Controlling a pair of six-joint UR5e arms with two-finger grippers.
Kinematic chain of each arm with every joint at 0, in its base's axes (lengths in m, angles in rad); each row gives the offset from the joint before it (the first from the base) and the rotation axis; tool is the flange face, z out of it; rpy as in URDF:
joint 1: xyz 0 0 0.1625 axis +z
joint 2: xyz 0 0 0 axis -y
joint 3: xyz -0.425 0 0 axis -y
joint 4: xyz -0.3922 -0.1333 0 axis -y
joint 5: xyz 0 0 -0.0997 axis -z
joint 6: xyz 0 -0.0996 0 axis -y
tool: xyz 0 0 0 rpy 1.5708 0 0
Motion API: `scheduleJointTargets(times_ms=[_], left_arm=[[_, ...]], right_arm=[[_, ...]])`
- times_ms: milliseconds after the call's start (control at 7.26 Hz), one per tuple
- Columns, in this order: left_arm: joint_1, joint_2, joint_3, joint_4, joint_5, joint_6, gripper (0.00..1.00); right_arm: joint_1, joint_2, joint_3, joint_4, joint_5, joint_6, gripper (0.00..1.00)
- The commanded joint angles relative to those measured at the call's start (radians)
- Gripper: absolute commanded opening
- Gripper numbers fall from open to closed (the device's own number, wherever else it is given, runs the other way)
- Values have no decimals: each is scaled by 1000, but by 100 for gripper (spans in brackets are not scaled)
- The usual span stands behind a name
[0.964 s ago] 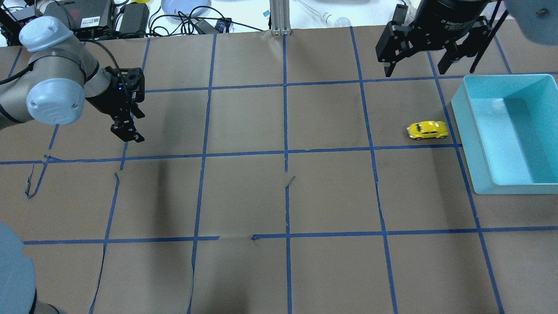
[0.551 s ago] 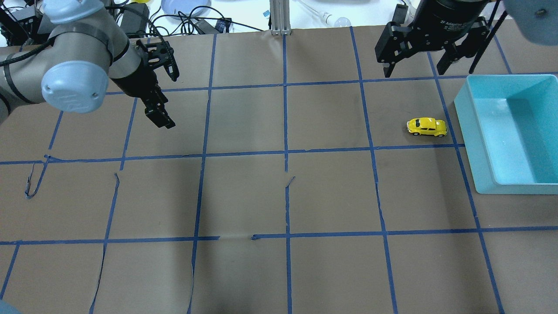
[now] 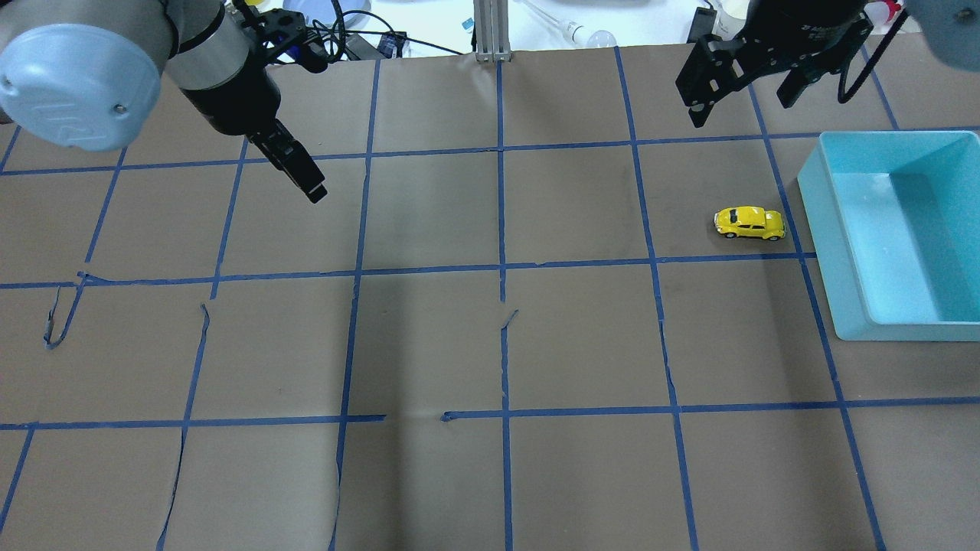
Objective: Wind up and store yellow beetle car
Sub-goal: 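Lower the right gripper onto the car while the left arm lifts away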
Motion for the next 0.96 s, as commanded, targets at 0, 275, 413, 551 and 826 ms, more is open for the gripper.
scheduleJointTargets(times_ms=[0,275,413,551,826], left_arm=[[-1,46,-5,2,28,-277,88],[-3,94,-11,1,99,-574,95],[-6,99,-22,2,92,-646,96],[-6,100,-25,29,100,-752,100],[-4,102,-25,48,88,-799,100]], right_arm=[[-50,34,21,-28,1,-351,100],[-58,119,79,-99,-10,-673,100],[-59,155,105,-162,-11,-751,100],[-62,187,145,-266,-17,-891,100],[-148,242,232,-391,-31,-1132,100]])
